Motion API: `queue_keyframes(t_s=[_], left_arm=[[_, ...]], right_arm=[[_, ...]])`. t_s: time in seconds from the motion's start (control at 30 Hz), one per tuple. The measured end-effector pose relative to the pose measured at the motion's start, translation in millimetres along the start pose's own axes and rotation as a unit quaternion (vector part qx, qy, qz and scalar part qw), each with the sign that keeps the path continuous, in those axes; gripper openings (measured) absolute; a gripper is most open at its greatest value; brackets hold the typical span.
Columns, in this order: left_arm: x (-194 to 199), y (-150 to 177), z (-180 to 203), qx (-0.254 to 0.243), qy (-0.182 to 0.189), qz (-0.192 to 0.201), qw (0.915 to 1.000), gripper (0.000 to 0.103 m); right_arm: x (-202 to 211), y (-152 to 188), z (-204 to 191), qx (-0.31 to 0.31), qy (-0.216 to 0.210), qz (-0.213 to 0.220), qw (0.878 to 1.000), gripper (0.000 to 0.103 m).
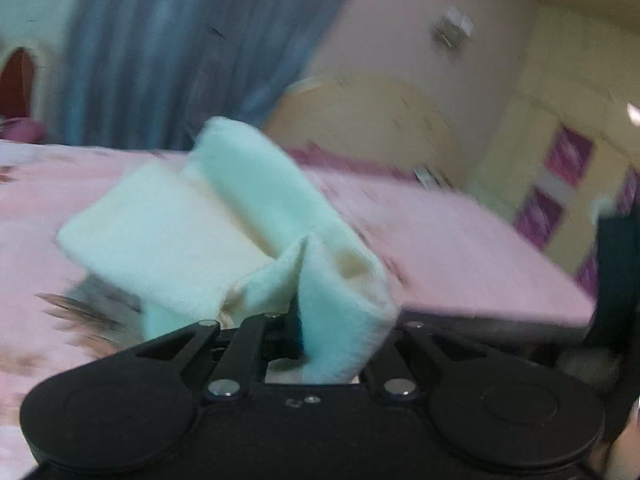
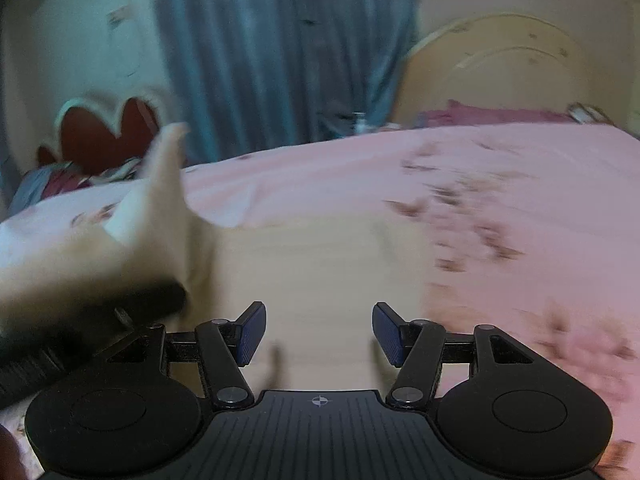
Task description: Fold small clothes
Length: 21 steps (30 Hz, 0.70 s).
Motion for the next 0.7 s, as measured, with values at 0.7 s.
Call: queue_keyframes(t_s=[0.7], left_arm=[[38, 43, 21, -0.049, 0.001, -0.063, 0.9968, 0.044]], right_arm=[[2, 20, 36, -0.089, -0.111, -0.086, 0.986, 0.059]])
Point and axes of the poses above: each gripper's, at about its wrist camera, not at the fingertips, and x roughly against the way its jaws point, z to its right, y to its underside, the point moved 4 cm from there along -x, roughly the way its jaws point, and after that the axes turned 6 degrees about -z, right-handed, at the moved point
